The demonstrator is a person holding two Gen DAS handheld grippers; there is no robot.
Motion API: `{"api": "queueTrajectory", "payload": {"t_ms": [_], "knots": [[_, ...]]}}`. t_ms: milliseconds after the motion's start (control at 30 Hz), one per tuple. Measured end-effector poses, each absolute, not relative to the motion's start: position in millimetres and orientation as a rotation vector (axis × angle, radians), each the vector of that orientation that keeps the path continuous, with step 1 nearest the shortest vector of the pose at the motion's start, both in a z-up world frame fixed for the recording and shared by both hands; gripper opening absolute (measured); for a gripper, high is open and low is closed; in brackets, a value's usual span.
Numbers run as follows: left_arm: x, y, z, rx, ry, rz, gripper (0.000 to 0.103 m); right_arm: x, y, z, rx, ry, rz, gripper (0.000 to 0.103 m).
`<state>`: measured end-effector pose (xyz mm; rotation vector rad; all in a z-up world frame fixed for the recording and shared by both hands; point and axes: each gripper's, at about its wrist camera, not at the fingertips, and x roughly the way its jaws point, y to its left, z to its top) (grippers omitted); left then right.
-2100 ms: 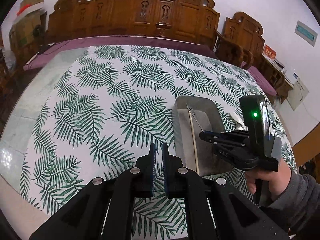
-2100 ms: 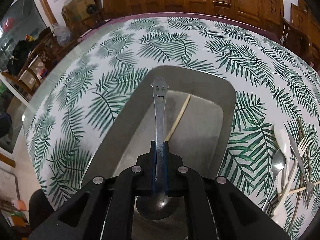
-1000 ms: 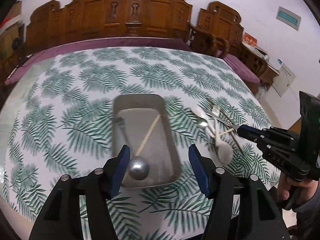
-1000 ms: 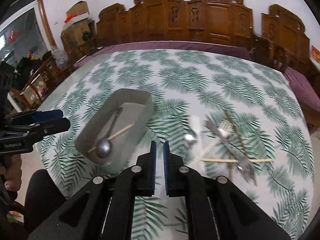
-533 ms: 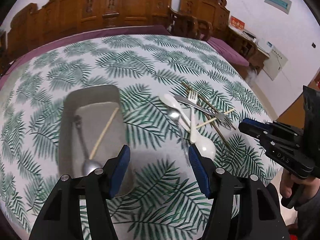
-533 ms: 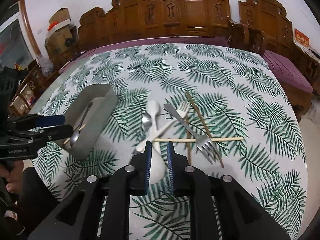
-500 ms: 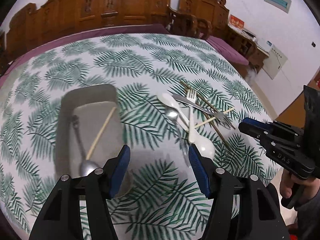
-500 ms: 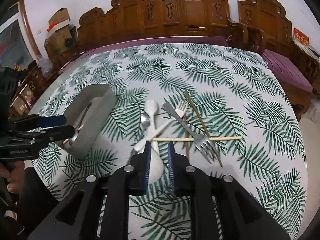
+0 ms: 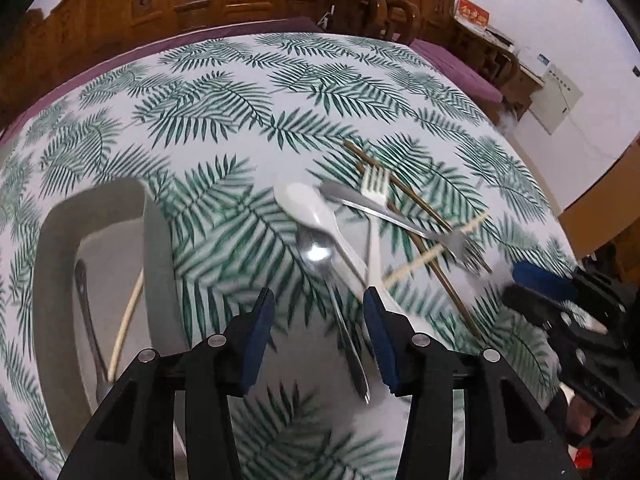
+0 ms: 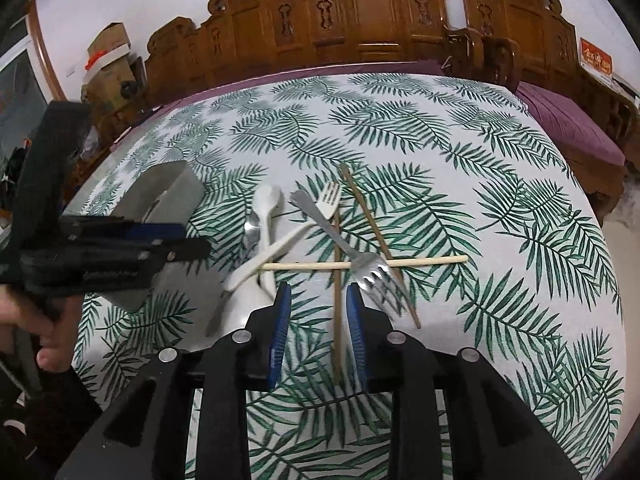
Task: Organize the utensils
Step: 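Grasp a metal spoon from the pile with the left gripper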
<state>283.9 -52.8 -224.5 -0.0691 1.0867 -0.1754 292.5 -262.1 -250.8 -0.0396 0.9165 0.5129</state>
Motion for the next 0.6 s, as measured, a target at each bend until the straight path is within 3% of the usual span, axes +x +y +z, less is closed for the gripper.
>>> {"api": "queueTrajectory", "payload": {"t_ms": [533,600], "knots": [[343.3,-53.0,-261.7,-0.109,1.162,-0.166,0.044,300.4,-272.4,-266.1,-0.023,0.93,0.525,0.031],[345.2,-55.5,-262.0,-0.091,1.155,-0.159,0.037,301.2,-273.4,-267.0,-0.019,0.934,0.523,0.031]]}}
